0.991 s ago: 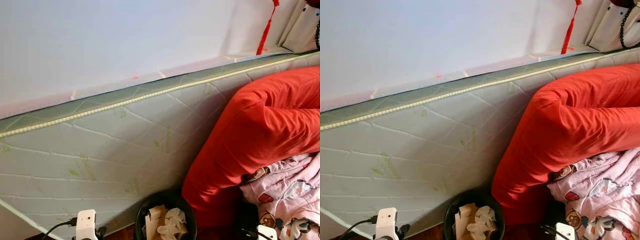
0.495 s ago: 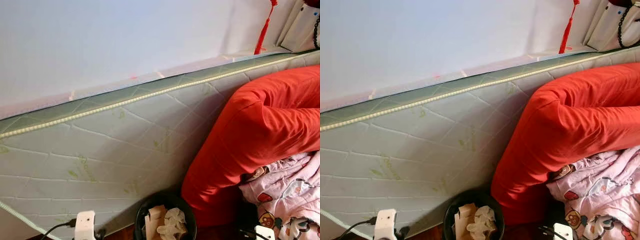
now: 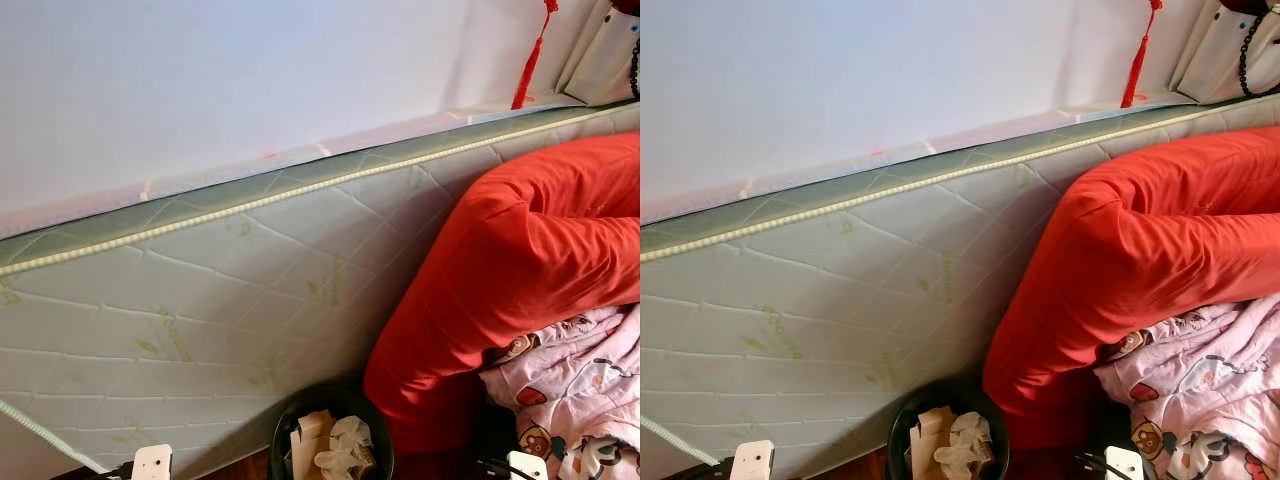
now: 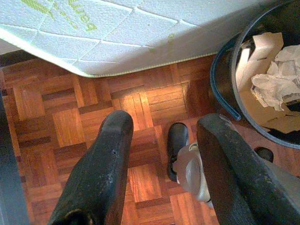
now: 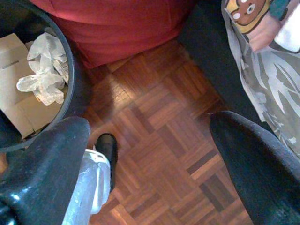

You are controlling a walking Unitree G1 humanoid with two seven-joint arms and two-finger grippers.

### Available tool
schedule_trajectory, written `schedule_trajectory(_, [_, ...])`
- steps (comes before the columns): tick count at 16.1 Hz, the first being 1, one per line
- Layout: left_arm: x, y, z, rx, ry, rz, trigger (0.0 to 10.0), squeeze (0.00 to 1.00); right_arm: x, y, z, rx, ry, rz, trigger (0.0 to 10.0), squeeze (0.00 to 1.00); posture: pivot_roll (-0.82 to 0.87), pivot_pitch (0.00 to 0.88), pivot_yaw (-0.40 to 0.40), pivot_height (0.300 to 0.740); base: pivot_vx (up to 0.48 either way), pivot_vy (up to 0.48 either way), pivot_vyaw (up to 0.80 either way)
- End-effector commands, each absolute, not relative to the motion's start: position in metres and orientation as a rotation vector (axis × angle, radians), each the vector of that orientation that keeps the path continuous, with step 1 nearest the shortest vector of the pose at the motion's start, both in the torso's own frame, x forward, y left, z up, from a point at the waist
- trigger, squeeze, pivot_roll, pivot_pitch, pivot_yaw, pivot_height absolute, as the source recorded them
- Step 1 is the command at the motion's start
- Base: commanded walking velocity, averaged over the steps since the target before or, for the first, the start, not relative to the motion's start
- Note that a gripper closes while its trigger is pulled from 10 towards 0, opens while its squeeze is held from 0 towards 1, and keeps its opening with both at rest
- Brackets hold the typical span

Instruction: Clean up the room

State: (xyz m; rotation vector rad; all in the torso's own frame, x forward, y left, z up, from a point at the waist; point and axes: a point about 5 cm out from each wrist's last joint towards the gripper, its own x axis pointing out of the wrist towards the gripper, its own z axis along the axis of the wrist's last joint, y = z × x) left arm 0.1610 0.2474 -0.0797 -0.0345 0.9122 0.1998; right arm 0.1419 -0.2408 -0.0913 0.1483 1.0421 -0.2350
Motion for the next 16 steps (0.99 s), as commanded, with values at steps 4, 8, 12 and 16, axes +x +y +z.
schedule_trajectory(4, [0.154, 0.238, -0.086, -0.040, 0.950, 0.189, 10.0, 0.00, 0.140, -0.241, -0.092, 0.119, 1.051, -0.217, 10.0, 0.00, 0.04, 0.000, -0.017, 0.740, 0.000, 0.000, 0.00])
schedule_trajectory(8, [0.155, 0.229, -0.087, -0.042, 0.953, 0.178, 10.0, 0.00, 0.140, -0.240, -0.092, 0.131, 1.047, -0.221, 10.0, 0.00, 0.04, 0.000, -0.014, 0.740, 0.000, 0.000, 0.00])
schedule_trajectory(12, [0.158, 0.228, -0.087, -0.043, 0.949, 0.176, 10.0, 0.00, 0.140, -0.240, -0.092, 0.131, 1.046, -0.221, 10.0, 0.00, 0.04, 0.000, -0.013, 0.740, 0.000, 0.000, 0.00])
schedule_trajectory(16, [0.157, 0.238, -0.085, -0.036, 0.944, 0.184, 10.0, 0.00, 0.141, -0.240, -0.092, 0.128, 1.043, -0.231, 10.0, 0.00, 0.03, 0.000, -0.015, 0.740, 0.000, 0.000, 0.00])
